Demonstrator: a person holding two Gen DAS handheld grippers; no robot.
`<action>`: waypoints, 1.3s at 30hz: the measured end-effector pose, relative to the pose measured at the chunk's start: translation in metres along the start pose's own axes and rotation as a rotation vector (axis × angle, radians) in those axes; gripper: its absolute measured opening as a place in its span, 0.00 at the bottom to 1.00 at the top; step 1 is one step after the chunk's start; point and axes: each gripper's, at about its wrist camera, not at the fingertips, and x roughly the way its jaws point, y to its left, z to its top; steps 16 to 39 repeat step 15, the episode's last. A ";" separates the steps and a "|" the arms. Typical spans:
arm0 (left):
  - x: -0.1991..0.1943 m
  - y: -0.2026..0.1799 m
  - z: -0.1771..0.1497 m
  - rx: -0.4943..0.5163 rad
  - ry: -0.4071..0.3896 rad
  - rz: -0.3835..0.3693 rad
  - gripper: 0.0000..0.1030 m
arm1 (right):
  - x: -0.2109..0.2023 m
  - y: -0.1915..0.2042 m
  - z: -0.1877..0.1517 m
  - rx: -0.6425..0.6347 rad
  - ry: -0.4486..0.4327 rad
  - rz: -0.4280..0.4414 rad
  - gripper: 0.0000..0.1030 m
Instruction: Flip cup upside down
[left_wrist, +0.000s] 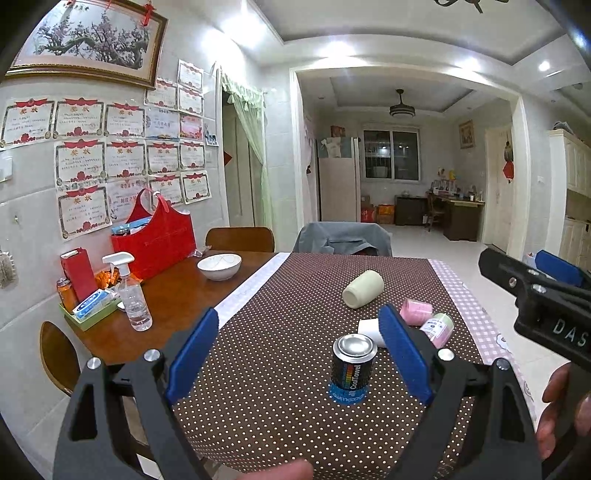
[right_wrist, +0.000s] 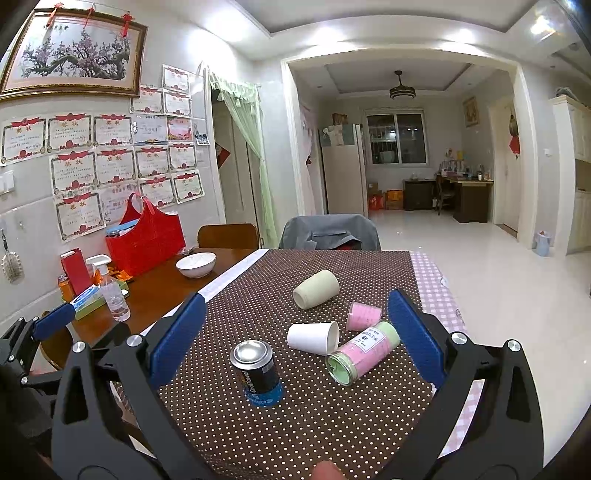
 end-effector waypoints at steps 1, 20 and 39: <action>-0.001 0.000 0.000 0.001 -0.011 -0.001 0.84 | 0.001 0.000 -0.001 -0.001 0.002 0.001 0.94; 0.000 0.007 0.003 0.005 -0.008 0.032 0.84 | 0.003 0.005 -0.001 0.000 0.017 0.017 0.94; 0.000 0.007 0.003 0.005 -0.008 0.032 0.84 | 0.003 0.005 -0.001 0.000 0.017 0.017 0.94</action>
